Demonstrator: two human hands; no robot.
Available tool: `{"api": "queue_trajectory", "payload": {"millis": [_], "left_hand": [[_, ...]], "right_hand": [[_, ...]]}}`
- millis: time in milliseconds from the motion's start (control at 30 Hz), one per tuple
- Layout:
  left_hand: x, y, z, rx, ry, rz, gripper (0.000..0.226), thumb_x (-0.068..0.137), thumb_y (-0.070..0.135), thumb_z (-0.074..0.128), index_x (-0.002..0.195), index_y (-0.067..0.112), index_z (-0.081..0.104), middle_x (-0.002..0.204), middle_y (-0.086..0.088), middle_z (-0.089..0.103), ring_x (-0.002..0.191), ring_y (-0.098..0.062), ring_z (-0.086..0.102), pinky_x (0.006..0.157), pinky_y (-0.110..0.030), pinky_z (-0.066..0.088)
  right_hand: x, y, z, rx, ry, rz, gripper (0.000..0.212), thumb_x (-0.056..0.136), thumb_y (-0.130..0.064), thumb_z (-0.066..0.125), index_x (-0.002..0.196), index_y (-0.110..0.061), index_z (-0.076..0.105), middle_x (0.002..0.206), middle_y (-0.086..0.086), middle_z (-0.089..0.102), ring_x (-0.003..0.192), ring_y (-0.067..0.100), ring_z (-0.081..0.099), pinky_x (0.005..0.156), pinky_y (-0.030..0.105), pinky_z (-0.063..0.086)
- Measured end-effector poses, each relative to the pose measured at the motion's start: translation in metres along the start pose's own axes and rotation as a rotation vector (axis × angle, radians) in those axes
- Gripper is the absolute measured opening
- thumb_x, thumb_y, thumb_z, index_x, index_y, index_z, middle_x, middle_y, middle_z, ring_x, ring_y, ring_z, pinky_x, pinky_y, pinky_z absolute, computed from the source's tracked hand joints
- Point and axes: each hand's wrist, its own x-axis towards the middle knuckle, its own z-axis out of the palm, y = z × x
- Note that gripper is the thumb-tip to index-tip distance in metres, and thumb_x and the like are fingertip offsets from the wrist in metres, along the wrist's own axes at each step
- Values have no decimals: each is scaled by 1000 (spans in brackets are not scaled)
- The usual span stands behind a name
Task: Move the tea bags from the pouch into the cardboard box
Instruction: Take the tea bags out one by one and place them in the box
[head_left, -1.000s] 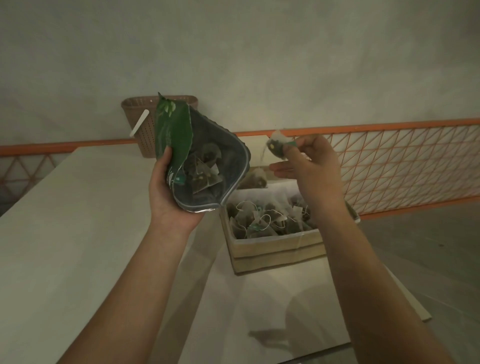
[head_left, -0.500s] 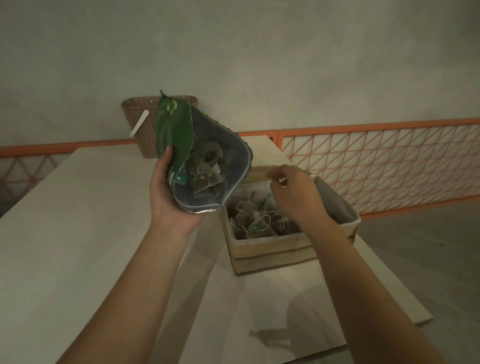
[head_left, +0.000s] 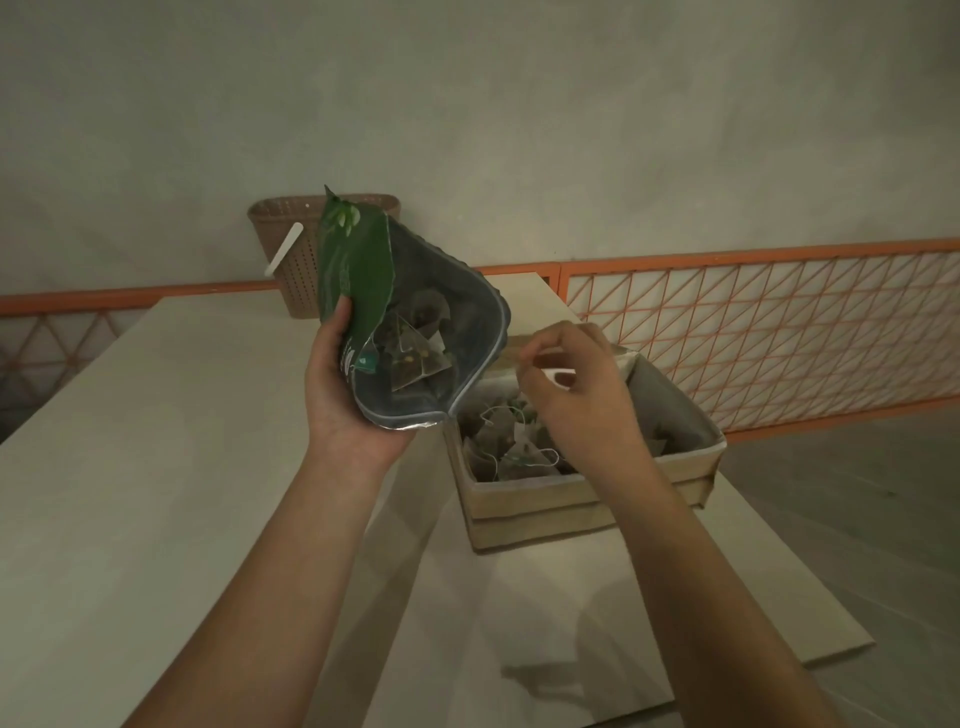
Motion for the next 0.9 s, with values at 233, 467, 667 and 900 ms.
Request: {"api": "queue_trajectory", "payload": {"millis": [233,467,667,900], "left_hand": [[-3,-7,8,8,76,32,59,99,50,46,147,17,53,148,-13,55,135,-33,53,104,-47,51],[-6,-9,16,-19,84,27,61,98,48,47,148,13,50,150,-14,52,124,-32,60,94,-43,57],[-5,-5,12,3,64,30,59,100,51,44,147,17,53,145,-15,58,131,-34,57,94,-48,57],[-2,-8,12,-17,35,21,56,101,49,45,149,21,50,149,-11,54,137,-34,50,101,-50,52]], "right_hand": [[-17,-20,34,-184,-4,-102,33,84,-44,72,115,-35,69,124,-5,43,111,4,45,95,14,44],[-22,-19,54,-361,57,-115,14,82,-43,72,94,-36,75,121,2,54,114,23,51,90,45,50],[-16,-19,36,-59,157,-139,6,83,-26,76,87,-25,72,116,-5,51,112,10,52,94,19,47],[-8,-37,-7,322,284,-41,9,91,-26,69,93,-19,65,96,-6,70,90,7,67,78,22,55]]}}
